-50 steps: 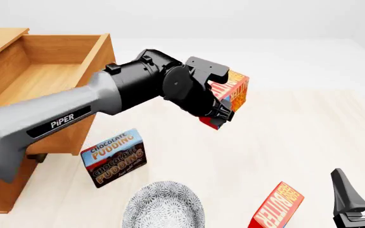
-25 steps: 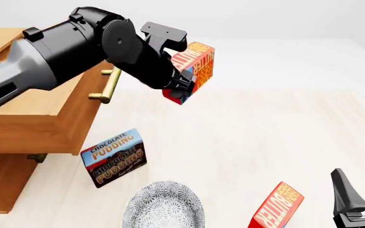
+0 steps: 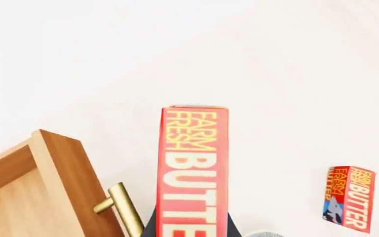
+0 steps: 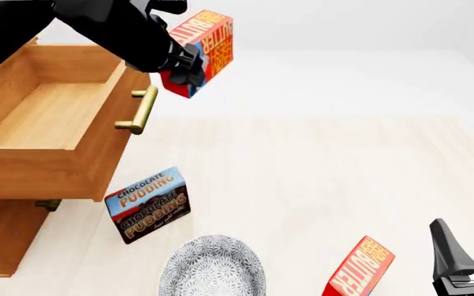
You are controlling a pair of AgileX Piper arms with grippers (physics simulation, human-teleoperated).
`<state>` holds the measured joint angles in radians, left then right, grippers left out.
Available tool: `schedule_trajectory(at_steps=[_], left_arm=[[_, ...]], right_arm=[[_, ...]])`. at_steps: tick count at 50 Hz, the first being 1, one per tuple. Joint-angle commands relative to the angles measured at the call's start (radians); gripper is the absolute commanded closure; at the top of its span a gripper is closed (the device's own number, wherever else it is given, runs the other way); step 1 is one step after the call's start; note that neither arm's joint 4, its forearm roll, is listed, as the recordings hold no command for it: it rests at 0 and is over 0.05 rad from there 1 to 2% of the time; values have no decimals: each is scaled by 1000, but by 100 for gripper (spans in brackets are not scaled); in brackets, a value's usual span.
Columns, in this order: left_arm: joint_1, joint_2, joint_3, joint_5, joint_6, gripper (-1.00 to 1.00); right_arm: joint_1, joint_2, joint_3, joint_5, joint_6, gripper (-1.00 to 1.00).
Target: Put the butter at the front in the top drawer of the cabinet and close it.
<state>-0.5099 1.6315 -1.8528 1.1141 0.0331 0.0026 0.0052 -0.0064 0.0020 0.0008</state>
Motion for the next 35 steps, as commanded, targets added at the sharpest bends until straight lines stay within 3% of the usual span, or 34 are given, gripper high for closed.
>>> schedule_trajectory(at_steps=[1,35], left_arm=[[85,-40,-83,105,39,100],[347,-248,98,106,75,100]], right_arm=[[0,-1,1,0,0,-100],[-1,-1,1,0,0,-100]])
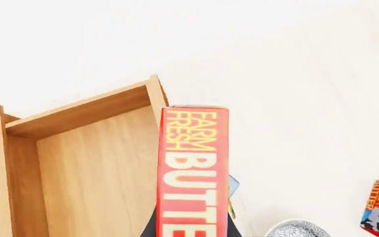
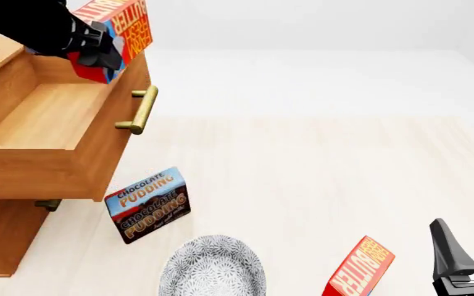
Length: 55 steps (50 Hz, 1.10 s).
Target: Put the butter at the front in the top drawer of the cabinet and close it.
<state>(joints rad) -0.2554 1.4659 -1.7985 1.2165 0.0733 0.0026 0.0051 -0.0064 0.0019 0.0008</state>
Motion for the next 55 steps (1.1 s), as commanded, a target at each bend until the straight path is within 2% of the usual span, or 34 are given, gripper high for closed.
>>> schedule_trajectory(at_steps=[1,22,27,33,45,55], left_arm=[[100,-88,49,3,35,100],[209,-163,133,3,19,100],[241,-187,164,3,-14,100],[249,-198,195,3,-49,100],[233,-184,194,3,-133,100],[230,-162,197,-2,-159,100]], right_arm=[[0,-1,1,0,0,-100],[0,-1,1,0,0,-100],[0,-1,1,0,0,-100],[0,-1,1,0,0,-100],[0,-1,1,0,0,-100],[0,-1,1,0,0,-100]])
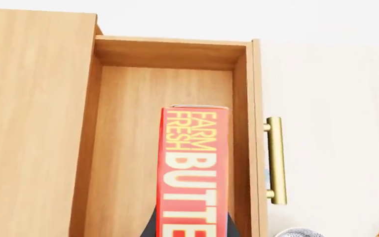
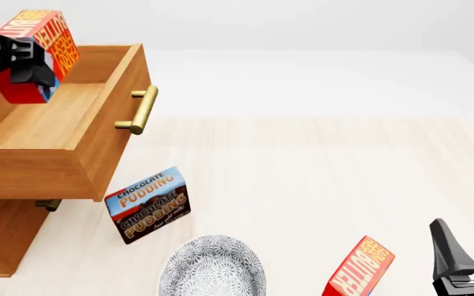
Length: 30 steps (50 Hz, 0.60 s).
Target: Put the butter at the front in the top drawer of the cabinet and close it.
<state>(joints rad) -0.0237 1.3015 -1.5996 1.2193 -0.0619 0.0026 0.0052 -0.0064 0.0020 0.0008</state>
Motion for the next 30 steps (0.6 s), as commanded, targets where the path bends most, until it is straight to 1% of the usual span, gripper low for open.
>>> schedule_trajectory(at_steps=[1,3,4,7,19,24,30], left_arm=[[-4,2,2,-7,-28,100],[7,-1,20,-15,-25,100],[26,2,25,-19,-10,100],[8,2,61,-46,-23,100],[7,8,117,-110,-23,100],[-2,13,154,-137,-31,100],[3,19,169,-152,-34,100]], right_arm=[[0,-1,1,0,0,-100],[0,-1,1,1,0,-100],[0,-1,1,0,0,-100],[0,-1,1,0,0,-100],[0,-1,1,0,0,-100],[-1,-1,1,0,0,-100],[-1,-1,1,1,0,-100]])
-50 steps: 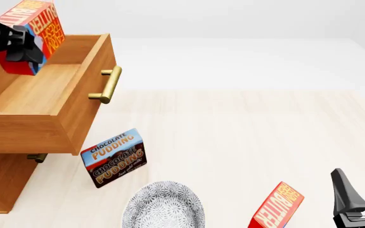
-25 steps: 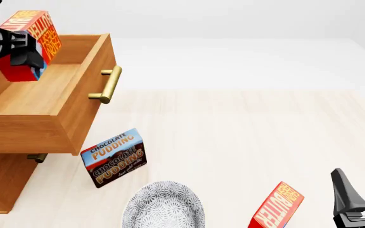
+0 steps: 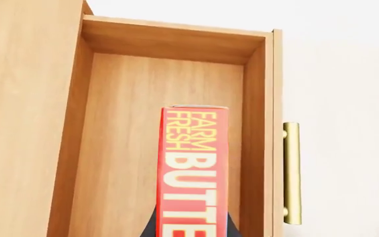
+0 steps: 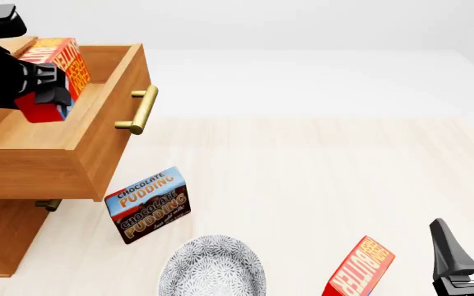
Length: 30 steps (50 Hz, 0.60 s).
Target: Put the butter at the front in the top drawer of the cabinet and close it.
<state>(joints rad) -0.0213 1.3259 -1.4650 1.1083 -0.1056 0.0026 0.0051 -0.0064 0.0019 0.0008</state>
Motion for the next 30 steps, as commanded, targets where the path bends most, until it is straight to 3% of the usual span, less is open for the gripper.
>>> schedule_trajectory(at_steps=[1,30], left_arm=[[2,-7,43,-46,10,100],[27,16,106,-113,24,100]], right_arm=[[0,-1,1,0,0,-100],[0,-1,1,0,0,-100]])
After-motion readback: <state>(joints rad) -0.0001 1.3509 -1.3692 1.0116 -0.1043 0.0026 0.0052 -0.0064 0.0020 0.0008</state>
